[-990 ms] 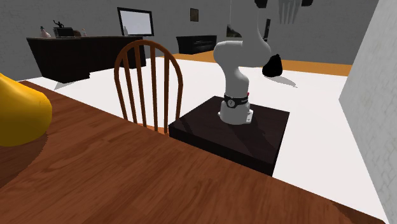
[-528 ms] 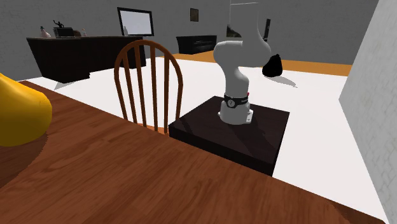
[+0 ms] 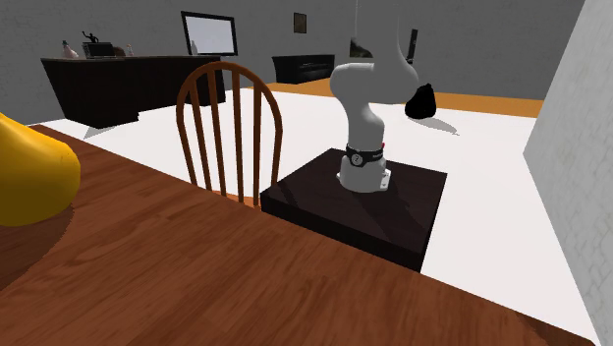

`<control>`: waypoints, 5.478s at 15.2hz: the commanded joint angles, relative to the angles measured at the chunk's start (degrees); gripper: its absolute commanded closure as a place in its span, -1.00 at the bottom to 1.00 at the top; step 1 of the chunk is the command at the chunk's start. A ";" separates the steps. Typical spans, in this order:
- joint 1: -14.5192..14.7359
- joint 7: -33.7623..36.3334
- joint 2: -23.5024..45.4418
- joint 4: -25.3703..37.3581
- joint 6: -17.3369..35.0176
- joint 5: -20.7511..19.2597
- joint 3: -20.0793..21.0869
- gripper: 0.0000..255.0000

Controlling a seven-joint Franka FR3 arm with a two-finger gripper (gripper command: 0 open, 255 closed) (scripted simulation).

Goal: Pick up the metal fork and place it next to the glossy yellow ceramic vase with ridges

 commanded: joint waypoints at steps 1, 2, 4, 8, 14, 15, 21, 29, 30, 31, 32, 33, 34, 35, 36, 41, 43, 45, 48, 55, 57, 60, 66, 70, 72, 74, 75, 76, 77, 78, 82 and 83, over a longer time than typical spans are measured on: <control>-1.71 -2.86 -1.99 -2.41 0.63 1.05 -1.26 1.00; -2.53 -4.31 -2.92 -3.54 0.93 1.52 -1.95 1.00; -4.08 -7.20 -4.56 -5.51 1.43 2.36 -3.38 1.00; -6.95 -12.96 -6.98 -8.40 2.08 3.63 -6.35 1.00; -10.90 -21.47 -8.61 -10.32 2.41 4.87 -10.95 1.00; -11.55 -22.88 -8.66 -10.37 2.40 5.03 -11.70 1.00; -15.41 -31.22 -7.62 -9.10 2.00 5.94 -16.21 1.00; -20.85 -42.13 -2.64 -2.90 0.30 7.67 -21.83 1.00; -21.58 -43.47 -1.71 -1.71 -0.04 7.98 -22.49 1.00; -22.32 -44.80 -0.70 -0.42 -0.42 8.31 -23.14 1.00; -23.09 -46.13 0.38 0.99 -0.85 8.68 -23.77 1.00; -23.89 -47.44 1.54 2.52 -1.32 9.07 -24.37 1.00; -24.73 -48.74 2.79 4.18 -1.84 9.49 -24.95 1.00; -25.61 -50.02 4.13 5.98 -2.42 9.95 -25.50 1.00; -26.50 -51.28 5.57 7.94 -3.07 10.44 -26.05 1.00; -30.96 -56.28 12.99 18.52 -6.83 12.93 -27.87 1.00; -30.62 -56.38 11.65 14.88 -4.51 12.60 -27.82 1.00; -30.32 -56.48 10.53 11.60 -2.34 12.34 -27.81 1.00; -29.97 -56.61 9.15 7.21 0.69 12.03 -27.77 1.00; -29.43 -56.93 6.96 -1.37 7.12 11.59 -27.67 1.00; -29.32 -57.03 6.55 -3.50 8.83 11.52 -27.64 1.00; -29.19 -57.18 6.06 -6.48 11.34 11.46 -27.60 1.00; -29.00 -57.54 5.55 -11.79 16.14 11.47 -27.52 1.00; -28.91 -57.81 5.51 -14.93 19.22 11.57 -27.47 1.00; -28.88 -57.96 5.57 -16.38 20.73 11.64 -27.44 1.00; -28.86 -58.11 5.68 -17.77 22.22 11.73 -27.41 1.00; -28.85 -58.19 5.76 -18.44 22.96 11.78 -27.40 1.00; -28.84 -58.27 5.85 -19.09 23.69 11.83 -27.38 1.00; -28.83 -58.36 5.95 -19.73 24.43 11.89 -27.36 1.00; -28.83 -58.45 6.06 -20.35 25.16 11.95 -27.35 1.00; -28.81 -58.82 6.64 -22.68 28.03 12.25 -27.28 1.00; -28.81 -58.92 6.81 -23.23 28.74 12.33 -27.26 1.00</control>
